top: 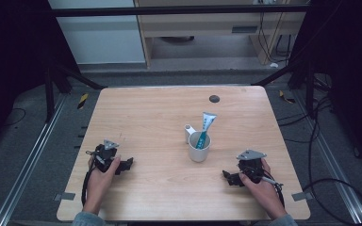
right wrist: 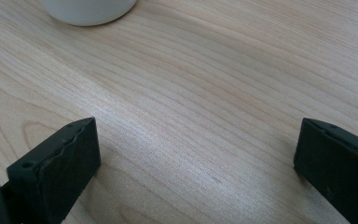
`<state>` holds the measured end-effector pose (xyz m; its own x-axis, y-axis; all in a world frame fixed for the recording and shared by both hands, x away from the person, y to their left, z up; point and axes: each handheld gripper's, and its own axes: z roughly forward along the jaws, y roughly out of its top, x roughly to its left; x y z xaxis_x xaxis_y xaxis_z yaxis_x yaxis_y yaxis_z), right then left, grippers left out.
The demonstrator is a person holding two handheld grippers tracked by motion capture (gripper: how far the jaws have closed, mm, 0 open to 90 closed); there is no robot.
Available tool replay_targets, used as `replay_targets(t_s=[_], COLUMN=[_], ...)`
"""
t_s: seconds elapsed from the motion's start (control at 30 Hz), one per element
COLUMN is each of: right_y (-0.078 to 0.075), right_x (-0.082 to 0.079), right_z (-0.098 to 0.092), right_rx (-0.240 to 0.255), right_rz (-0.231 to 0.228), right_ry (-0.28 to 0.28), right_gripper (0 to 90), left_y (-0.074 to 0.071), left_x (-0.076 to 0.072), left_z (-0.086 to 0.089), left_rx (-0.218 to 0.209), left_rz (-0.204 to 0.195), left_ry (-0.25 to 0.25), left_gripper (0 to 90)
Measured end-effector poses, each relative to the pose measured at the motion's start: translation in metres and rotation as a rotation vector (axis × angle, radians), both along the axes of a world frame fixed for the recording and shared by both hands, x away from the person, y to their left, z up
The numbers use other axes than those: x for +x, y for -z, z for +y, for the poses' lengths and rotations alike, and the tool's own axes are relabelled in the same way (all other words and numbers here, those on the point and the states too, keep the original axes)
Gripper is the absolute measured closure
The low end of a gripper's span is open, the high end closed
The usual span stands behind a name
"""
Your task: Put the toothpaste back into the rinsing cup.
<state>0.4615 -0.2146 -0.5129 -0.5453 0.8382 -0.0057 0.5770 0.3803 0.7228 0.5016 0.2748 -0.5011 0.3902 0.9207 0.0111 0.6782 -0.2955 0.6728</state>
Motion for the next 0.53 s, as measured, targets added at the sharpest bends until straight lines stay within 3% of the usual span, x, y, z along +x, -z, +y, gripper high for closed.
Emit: replay_targets(t_s=[0.3, 0.53], right_y=[0.0, 0.0], right_x=[0.0, 0.0], right_z=[0.0, 0.0], right_rx=[0.0, 0.0], right_rz=[0.0, 0.001], right_ry=[0.0, 0.0], right_gripper=[0.6, 0.6], left_y=[0.007, 0.007], left_x=[0.009, 0.011], left_z=[0.004, 0.004], left_rx=[-0.016, -0.013], left_rz=[-0.059, -0.051], left_ry=[0.009, 0.015], left_gripper=[0.9, 0.0])
